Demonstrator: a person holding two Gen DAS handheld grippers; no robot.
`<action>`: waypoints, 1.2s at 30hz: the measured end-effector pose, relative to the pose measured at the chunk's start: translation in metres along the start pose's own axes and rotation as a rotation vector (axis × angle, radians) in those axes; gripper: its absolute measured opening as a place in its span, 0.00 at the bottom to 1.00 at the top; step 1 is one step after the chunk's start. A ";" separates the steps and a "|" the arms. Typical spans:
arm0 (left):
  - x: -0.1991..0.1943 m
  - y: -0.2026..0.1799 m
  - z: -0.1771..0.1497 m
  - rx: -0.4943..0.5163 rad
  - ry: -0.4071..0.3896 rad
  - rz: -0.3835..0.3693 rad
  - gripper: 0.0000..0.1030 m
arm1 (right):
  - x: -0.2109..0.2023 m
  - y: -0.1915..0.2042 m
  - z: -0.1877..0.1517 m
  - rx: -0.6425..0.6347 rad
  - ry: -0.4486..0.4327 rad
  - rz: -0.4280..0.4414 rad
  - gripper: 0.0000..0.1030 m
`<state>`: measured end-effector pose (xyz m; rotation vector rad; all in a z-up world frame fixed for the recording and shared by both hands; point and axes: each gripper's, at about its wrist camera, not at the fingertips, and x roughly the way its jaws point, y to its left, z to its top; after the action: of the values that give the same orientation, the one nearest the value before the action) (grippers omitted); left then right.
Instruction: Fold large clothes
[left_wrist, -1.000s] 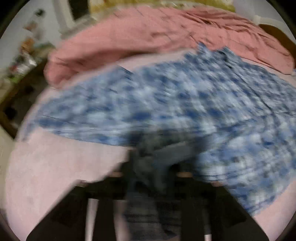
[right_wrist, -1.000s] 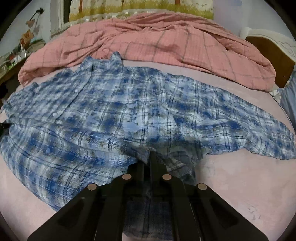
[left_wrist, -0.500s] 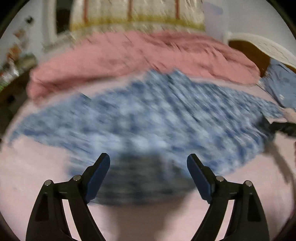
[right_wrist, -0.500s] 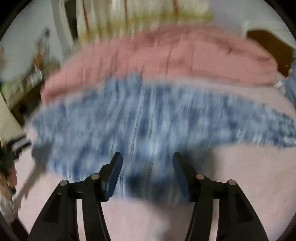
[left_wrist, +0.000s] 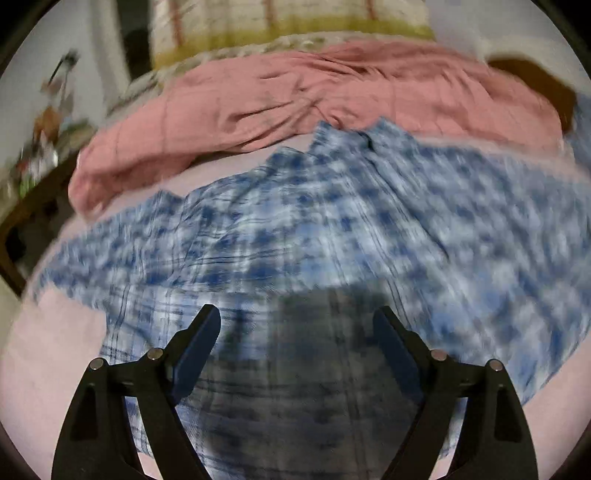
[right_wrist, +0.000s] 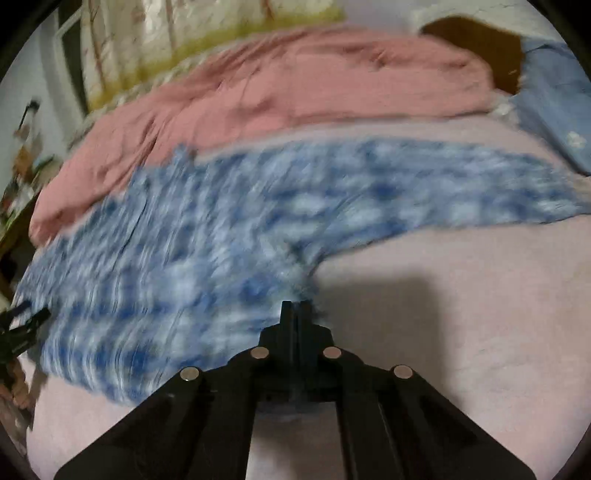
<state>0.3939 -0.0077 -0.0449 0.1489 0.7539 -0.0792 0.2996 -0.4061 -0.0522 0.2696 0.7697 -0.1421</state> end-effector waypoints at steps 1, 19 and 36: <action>-0.002 0.005 0.004 -0.020 -0.019 -0.018 0.81 | -0.007 0.002 0.004 -0.011 -0.026 -0.007 0.02; 0.049 0.052 -0.007 -0.141 0.043 0.057 0.81 | 0.050 -0.021 0.041 0.109 -0.013 -0.042 0.02; -0.013 0.143 -0.027 -0.206 -0.068 0.247 0.84 | 0.043 -0.015 0.037 0.105 -0.070 0.040 0.00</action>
<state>0.3843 0.1380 -0.0402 0.0416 0.6662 0.2271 0.3519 -0.4329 -0.0601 0.3780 0.6874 -0.1535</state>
